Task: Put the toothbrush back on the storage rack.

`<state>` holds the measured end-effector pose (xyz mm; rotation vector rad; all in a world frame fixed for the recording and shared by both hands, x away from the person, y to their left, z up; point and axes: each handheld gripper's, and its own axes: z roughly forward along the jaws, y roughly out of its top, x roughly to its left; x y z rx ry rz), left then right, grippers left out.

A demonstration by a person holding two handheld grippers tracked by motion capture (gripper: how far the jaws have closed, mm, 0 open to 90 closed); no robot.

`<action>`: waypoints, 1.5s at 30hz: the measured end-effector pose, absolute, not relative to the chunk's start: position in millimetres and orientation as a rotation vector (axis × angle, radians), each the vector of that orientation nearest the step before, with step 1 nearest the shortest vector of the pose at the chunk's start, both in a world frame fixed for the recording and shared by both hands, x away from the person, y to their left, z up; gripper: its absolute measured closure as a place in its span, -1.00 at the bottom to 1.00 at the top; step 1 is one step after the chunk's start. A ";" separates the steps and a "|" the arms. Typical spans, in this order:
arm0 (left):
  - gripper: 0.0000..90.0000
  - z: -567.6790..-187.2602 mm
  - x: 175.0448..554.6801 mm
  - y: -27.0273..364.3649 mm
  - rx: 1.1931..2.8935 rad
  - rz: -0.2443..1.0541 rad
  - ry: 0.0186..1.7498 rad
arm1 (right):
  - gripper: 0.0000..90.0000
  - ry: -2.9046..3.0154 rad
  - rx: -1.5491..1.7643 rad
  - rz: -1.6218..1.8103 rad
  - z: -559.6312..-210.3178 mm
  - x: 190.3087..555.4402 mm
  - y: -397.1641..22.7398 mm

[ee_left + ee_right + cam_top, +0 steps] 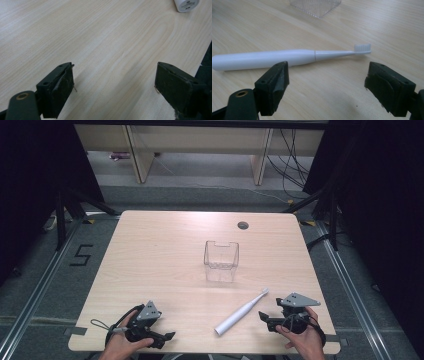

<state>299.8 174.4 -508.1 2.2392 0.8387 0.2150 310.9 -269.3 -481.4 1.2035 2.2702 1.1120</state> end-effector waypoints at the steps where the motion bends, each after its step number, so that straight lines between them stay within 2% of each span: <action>1: -0.67 -508.6 300.2 174.5 2.236 0.218 0.836 | -0.58 2.281 1.230 1.124 -481.3 310.2 -267.1; 5: -0.67 -508.4 299.9 174.6 2.238 0.214 0.842 | -0.58 2.310 1.184 1.118 -479.2 313.0 -264.7; 9: -0.67 -507.4 300.3 175.1 2.248 0.209 0.822 | -0.49 2.320 1.179 1.125 -478.9 314.2 -257.6; 14: -0.67 -508.4 301.0 175.1 2.249 0.219 0.831 | -0.48 2.331 1.140 1.107 -476.8 314.5 -250.9; 28: -0.67 -508.0 300.9 175.7 2.244 0.216 0.836 | -0.29 2.379 1.046 1.113 -472.7 321.4 -226.3; 45: -0.67 -508.1 300.1 175.2 2.243 0.212 0.842 | 0.21 2.486 0.954 1.182 -471.1 326.0 -184.8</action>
